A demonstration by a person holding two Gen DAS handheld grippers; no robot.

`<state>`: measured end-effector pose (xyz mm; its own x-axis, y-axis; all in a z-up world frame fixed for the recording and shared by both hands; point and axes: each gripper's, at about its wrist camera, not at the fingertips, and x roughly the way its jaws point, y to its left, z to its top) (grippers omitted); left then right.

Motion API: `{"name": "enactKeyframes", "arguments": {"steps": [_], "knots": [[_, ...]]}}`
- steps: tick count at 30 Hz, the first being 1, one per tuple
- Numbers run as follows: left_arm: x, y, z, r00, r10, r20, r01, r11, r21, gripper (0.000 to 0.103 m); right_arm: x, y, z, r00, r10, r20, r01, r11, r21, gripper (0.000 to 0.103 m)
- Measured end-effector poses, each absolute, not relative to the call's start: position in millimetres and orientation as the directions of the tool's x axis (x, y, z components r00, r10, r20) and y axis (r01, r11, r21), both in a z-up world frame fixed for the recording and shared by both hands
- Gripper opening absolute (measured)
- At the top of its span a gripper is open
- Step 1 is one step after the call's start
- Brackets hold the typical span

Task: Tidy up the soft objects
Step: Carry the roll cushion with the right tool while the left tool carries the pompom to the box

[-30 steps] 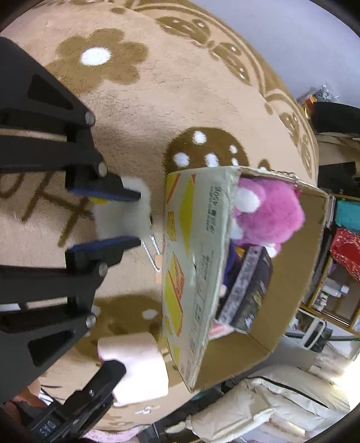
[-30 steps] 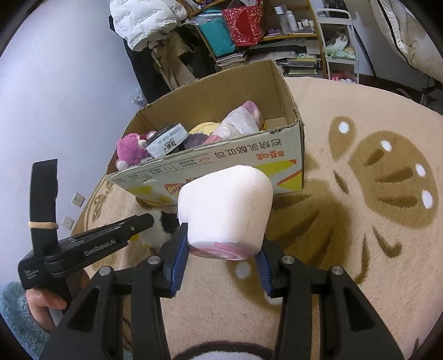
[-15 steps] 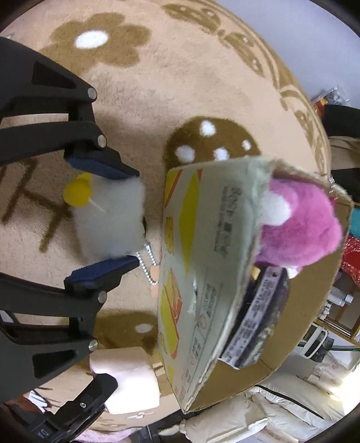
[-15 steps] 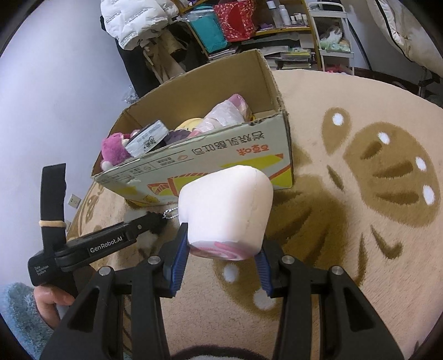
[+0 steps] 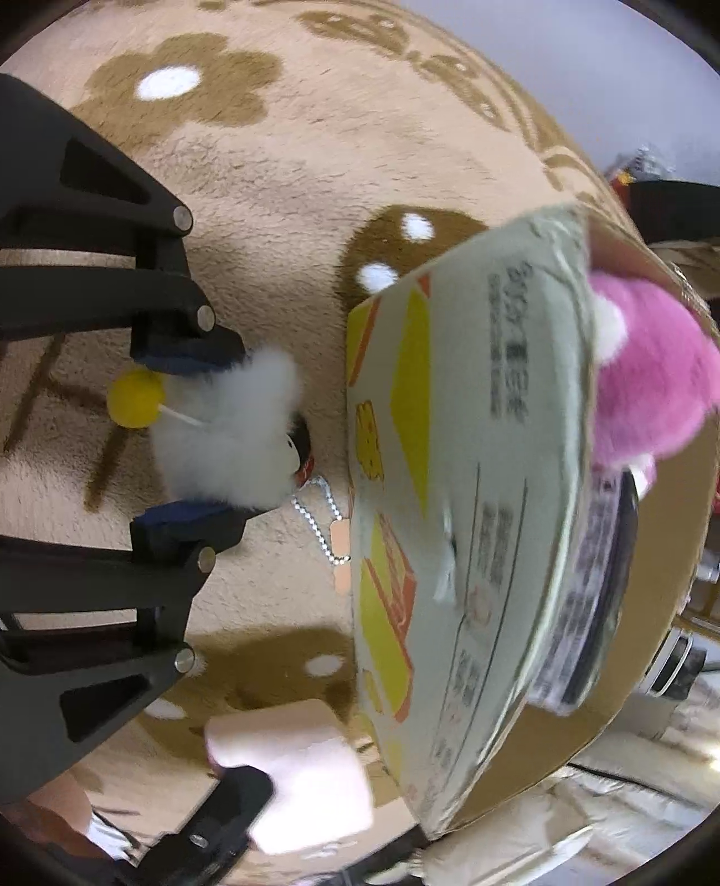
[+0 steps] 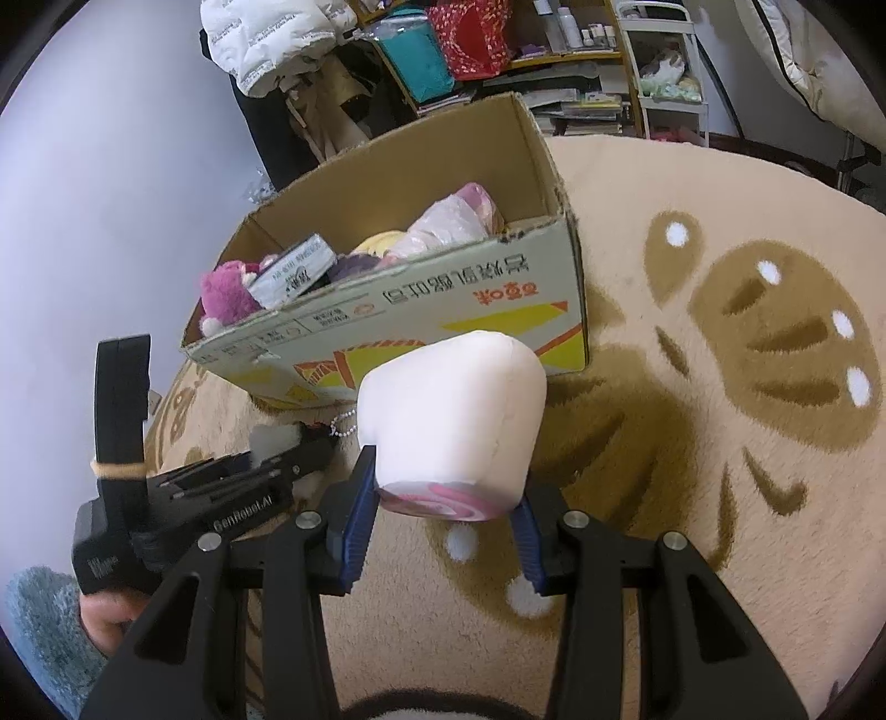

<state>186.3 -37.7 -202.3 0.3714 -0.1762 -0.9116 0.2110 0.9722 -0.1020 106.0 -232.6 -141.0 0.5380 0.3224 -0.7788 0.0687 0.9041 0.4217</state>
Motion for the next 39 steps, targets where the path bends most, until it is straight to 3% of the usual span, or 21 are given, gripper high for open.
{"name": "enactKeyframes", "arguments": {"steps": [12, 25, 39], "knots": [[163.0, -46.3, -148.9, 0.487, -0.29, -0.824, 0.261, 0.949, -0.179, 0.032, 99.7, -237.9, -125.6, 0.58, 0.308, -0.754, 0.077, 0.901, 0.427, 0.046], [143.7, -13.8, -73.4, 0.649, -0.253, -0.718, 0.234, 0.964, -0.128, 0.033, 92.4, -251.5, -87.6, 0.672, 0.32, -0.668, 0.062, 0.875, 0.48, 0.046], [189.6, -16.9, -20.2, 0.741, -0.237, -0.628, 0.248, 0.966, -0.073, 0.034, 132.0, -248.9, -57.1, 0.718, 0.293, -0.632, 0.025, 0.896, 0.443, 0.046]]}}
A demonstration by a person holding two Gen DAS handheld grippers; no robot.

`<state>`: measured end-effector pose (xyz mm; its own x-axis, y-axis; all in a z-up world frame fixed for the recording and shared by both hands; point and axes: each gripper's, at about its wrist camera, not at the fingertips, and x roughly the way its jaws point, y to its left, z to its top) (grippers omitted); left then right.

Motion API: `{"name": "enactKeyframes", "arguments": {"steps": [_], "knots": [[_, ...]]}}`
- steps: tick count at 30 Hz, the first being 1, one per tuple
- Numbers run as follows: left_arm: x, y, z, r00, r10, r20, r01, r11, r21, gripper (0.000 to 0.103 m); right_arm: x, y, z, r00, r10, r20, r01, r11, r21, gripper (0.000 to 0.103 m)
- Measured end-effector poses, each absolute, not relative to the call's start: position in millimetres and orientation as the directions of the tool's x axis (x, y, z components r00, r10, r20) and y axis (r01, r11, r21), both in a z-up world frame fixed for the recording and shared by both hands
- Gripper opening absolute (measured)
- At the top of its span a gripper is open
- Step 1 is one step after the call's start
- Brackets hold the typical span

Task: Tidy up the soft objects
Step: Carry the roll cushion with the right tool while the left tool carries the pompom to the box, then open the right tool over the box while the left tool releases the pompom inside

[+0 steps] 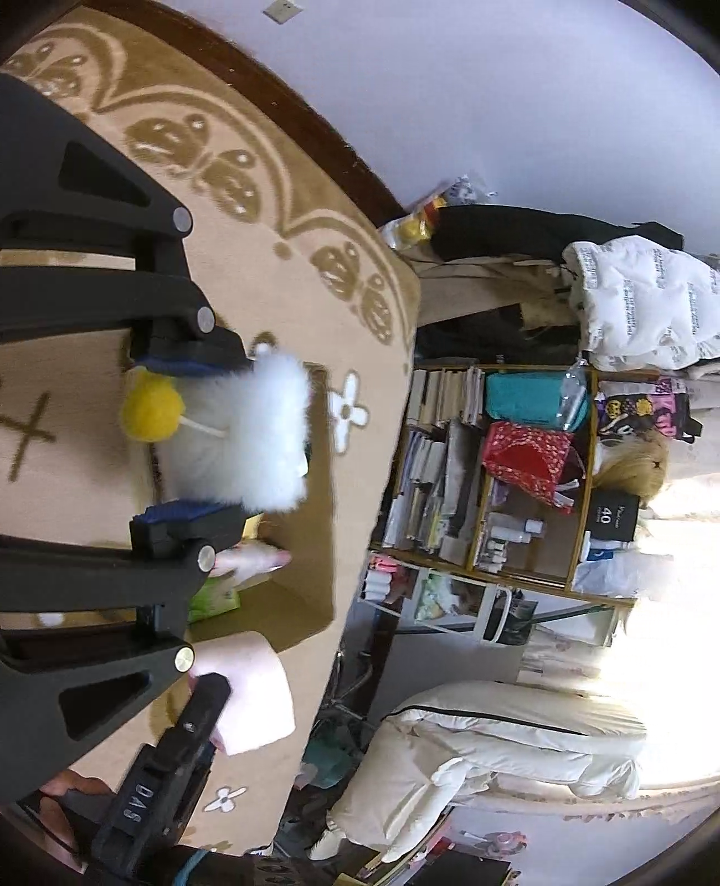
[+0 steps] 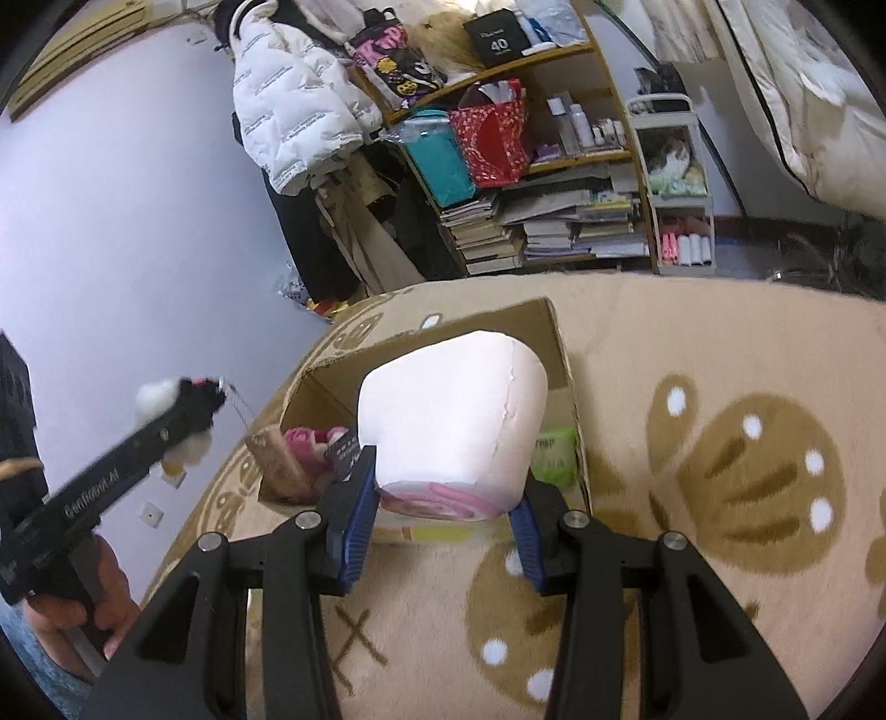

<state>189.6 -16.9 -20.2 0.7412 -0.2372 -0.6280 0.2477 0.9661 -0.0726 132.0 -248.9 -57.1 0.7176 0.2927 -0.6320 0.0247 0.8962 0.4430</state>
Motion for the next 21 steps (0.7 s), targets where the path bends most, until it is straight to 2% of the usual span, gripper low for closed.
{"name": "enactKeyframes", "arguments": {"steps": [7, 11, 15, 21], "knots": [[223.4, -26.2, -3.5, 0.772, -0.23, -0.593, 0.256, 0.966, -0.041, 0.034, 154.5, -243.7, -49.1, 0.721, 0.287, -0.631, 0.011, 0.905, 0.424, 0.046], [241.2, -25.9, -9.4, 0.745, -0.257, -0.616, 0.254, 0.962, -0.095, 0.035, 166.5, -245.5, -51.9, 0.711, 0.286, -0.643, 0.02, 0.905, 0.424, 0.048], [248.0, -33.0, -27.6, 0.724, -0.212, -0.657, 0.246, 0.968, -0.041, 0.035, 175.1, -245.0, -62.5, 0.669, 0.297, -0.682, 0.027, 0.906, 0.422, 0.051], [249.2, -34.1, -55.2, 0.676, -0.214, -0.705, 0.222, 0.972, -0.082, 0.036, 181.3, -245.2, -73.2, 0.628, 0.281, -0.726, 0.038, 0.92, 0.389, 0.055]]}}
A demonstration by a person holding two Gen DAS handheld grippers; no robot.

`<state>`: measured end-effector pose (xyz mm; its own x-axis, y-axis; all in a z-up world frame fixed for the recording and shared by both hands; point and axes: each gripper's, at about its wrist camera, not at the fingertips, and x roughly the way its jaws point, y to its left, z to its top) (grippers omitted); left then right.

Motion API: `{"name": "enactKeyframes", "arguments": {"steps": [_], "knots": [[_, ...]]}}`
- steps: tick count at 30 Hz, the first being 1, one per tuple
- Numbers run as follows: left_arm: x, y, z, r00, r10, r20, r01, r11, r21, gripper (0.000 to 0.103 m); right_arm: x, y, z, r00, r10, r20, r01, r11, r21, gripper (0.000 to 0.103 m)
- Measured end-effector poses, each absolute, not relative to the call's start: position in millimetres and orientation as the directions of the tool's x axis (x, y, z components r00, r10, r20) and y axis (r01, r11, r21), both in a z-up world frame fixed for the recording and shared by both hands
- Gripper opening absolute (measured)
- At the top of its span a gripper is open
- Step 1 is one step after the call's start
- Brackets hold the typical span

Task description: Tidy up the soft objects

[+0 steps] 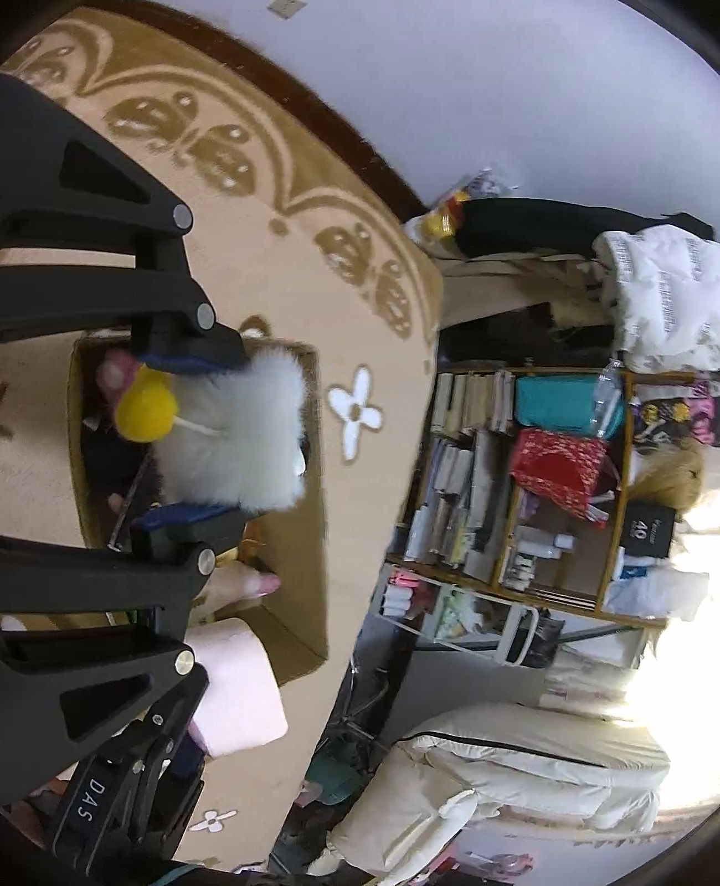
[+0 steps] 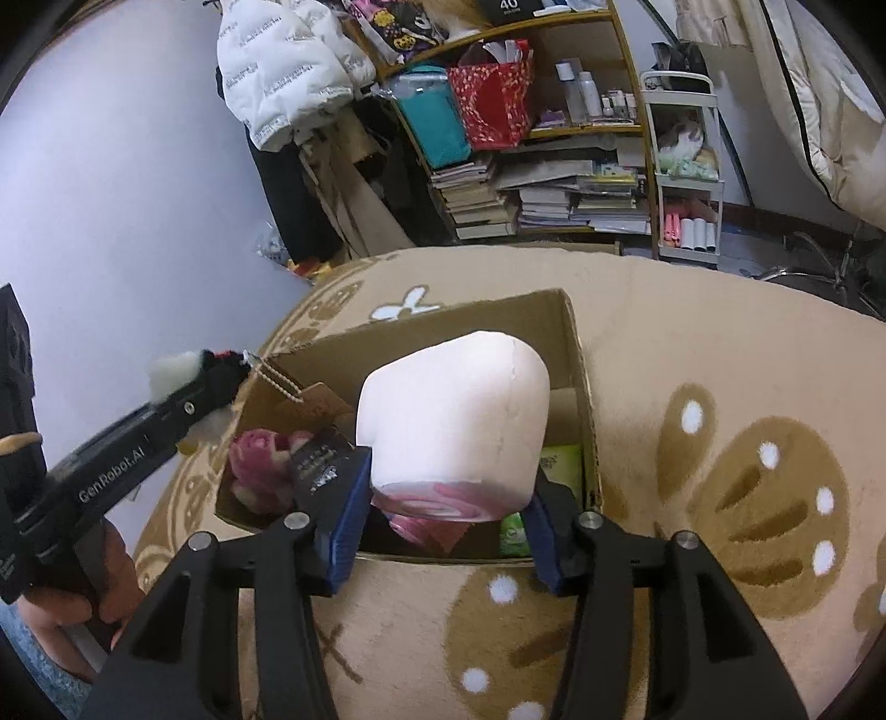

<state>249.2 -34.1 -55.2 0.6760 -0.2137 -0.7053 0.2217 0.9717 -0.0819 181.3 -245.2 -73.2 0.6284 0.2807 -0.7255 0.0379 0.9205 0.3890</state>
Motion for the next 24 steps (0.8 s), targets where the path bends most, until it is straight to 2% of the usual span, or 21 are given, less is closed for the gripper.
{"name": "enactKeyframes", "arguments": {"steps": [6, 8, 12, 13, 15, 17, 19, 20, 24], "knots": [[251.5, -33.3, -72.0, 0.645, -0.193, -0.74, 0.201, 0.976, -0.079, 0.038, 180.1, -248.3, -76.2, 0.609, 0.279, -0.743, 0.048, 0.922, 0.385, 0.06], [250.3, -32.7, -71.8, 0.651, -0.18, -0.737, 0.196, 0.978, -0.065, 0.044, 180.4, -249.7, -73.1, 0.612, 0.28, -0.74, 0.044, 0.922, 0.386, 0.064], [248.1, -26.5, -66.4, 0.665, -0.149, -0.732, 0.163, 0.985, -0.052, 0.05, 177.6, -251.6, -59.8, 0.645, 0.216, -0.733, 0.066, 0.94, 0.335, 0.087], [247.5, -25.3, -63.0, 0.67, -0.138, -0.729, 0.157, 0.987, -0.043, 0.055, 176.2, -252.7, -55.7, 0.655, 0.211, -0.726, 0.067, 0.94, 0.334, 0.091], [245.2, -22.8, -56.7, 0.684, -0.131, -0.717, 0.152, 0.988, -0.035, 0.06, 175.0, -255.7, -47.7, 0.672, 0.215, -0.709, 0.067, 0.936, 0.347, 0.093], [242.2, -19.5, -48.3, 0.693, -0.133, -0.708, 0.155, 0.987, -0.034, 0.072, 173.5, -258.2, -41.8, 0.675, 0.213, -0.706, 0.069, 0.935, 0.348, 0.094], [239.8, -16.8, -40.7, 0.698, -0.136, -0.703, 0.155, 0.987, -0.037, 0.084, 172.3, -259.5, -36.4, 0.679, 0.218, -0.701, 0.066, 0.933, 0.354, 0.102], [238.9, -15.7, -38.1, 0.7, -0.135, -0.701, 0.153, 0.987, -0.036, 0.09, 170.1, -260.5, -33.3, 0.687, 0.224, -0.691, 0.061, 0.93, 0.362, 0.103], [228.2, -8.9, -22.5, 0.72, -0.129, -0.682, 0.147, 0.989, -0.032, 0.1, 161.3, -260.6, -22.9, 0.707, 0.228, -0.669, 0.047, 0.929, 0.366, 0.103]]}}
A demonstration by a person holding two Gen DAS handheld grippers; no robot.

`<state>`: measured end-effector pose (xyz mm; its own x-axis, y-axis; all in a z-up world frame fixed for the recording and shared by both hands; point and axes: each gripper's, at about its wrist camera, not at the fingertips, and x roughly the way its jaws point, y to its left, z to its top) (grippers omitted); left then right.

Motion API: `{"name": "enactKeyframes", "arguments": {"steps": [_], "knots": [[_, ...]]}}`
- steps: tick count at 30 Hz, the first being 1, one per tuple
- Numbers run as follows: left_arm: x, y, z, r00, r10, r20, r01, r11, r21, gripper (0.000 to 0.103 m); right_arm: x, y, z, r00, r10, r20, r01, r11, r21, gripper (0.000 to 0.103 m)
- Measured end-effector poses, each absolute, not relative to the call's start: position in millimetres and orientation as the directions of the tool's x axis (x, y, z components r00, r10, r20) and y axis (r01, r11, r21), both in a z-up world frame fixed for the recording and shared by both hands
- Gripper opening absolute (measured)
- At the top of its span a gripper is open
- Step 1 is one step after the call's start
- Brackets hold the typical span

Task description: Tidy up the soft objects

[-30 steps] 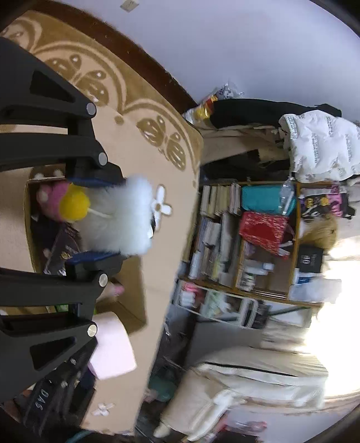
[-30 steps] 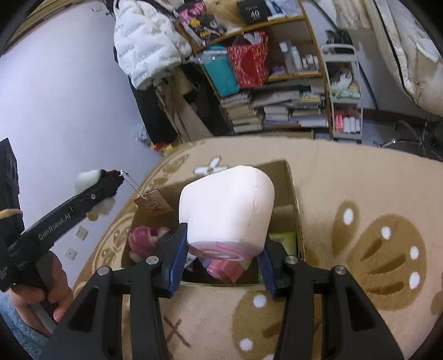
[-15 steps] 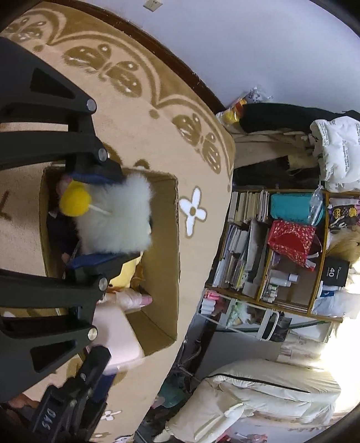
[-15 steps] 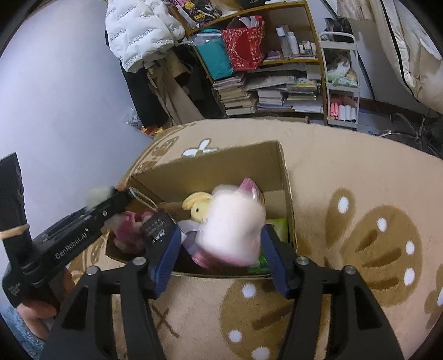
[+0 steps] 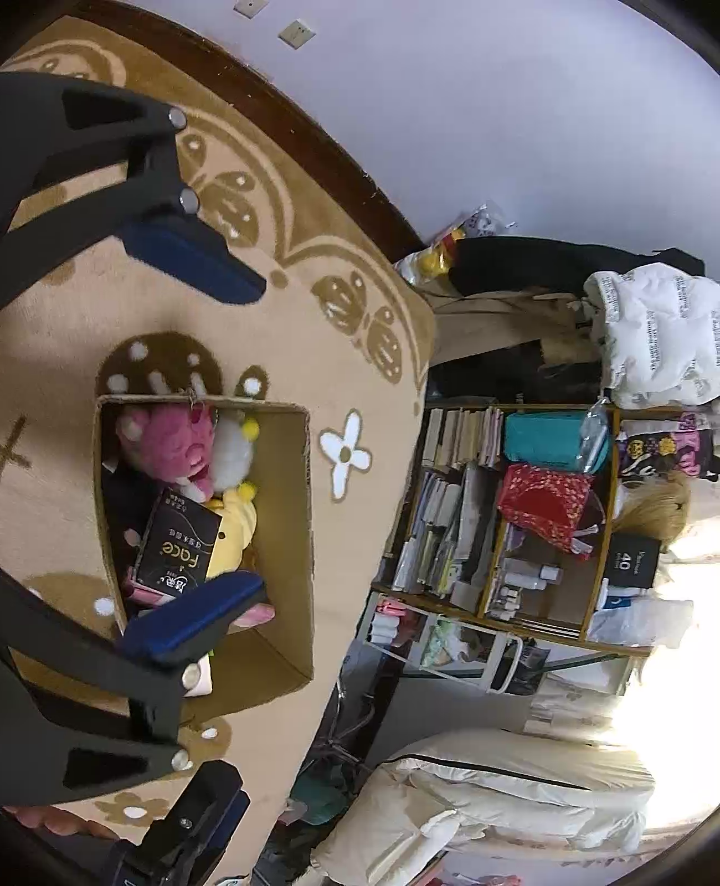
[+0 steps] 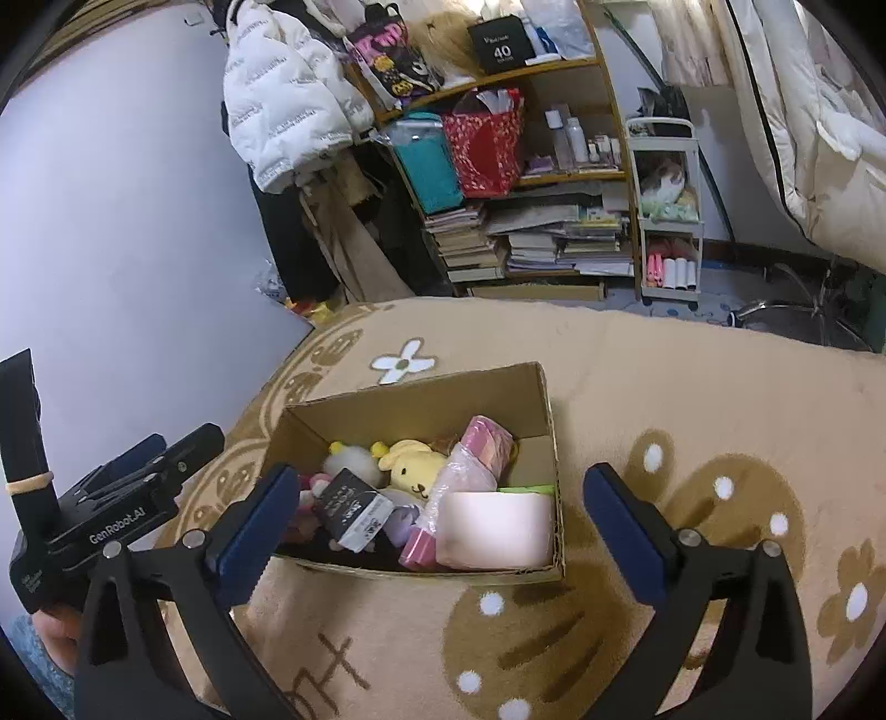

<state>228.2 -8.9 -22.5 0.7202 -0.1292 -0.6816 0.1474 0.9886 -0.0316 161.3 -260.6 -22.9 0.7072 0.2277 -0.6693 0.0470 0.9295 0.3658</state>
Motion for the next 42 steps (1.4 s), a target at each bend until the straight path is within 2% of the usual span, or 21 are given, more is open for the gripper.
{"name": "enactKeyframes", "arguments": {"steps": [18, 26, 34, 42], "knots": [[134.7, 39.5, 33.1, 0.82, -0.096, -0.565, 0.074, 0.995, -0.061, 0.103, 93.9, -248.2, 19.5, 0.776, 0.186, -0.603, 0.008, 0.953, 0.303, 0.103], [92.6, 47.6, 36.1, 0.863, -0.057, -0.502, 0.051, 0.998, -0.026, 0.103, 55.5, -240.0, 24.1, 0.828, 0.176, -0.532, -0.008, 0.953, 0.304, 0.103], [46.7, 59.7, 34.9, 0.895, -0.083, -0.437, 0.059, 0.996, -0.069, 0.103, 21.3, -229.0, 18.5, 0.867, 0.153, -0.473, -0.032, 0.966, 0.255, 0.103], [19.4, 65.5, 35.5, 0.907, -0.105, -0.409, 0.078, 0.994, -0.083, 0.103, 0.0, -226.2, 4.9, 0.888, 0.159, -0.43, -0.046, 0.964, 0.262, 0.103]]}}
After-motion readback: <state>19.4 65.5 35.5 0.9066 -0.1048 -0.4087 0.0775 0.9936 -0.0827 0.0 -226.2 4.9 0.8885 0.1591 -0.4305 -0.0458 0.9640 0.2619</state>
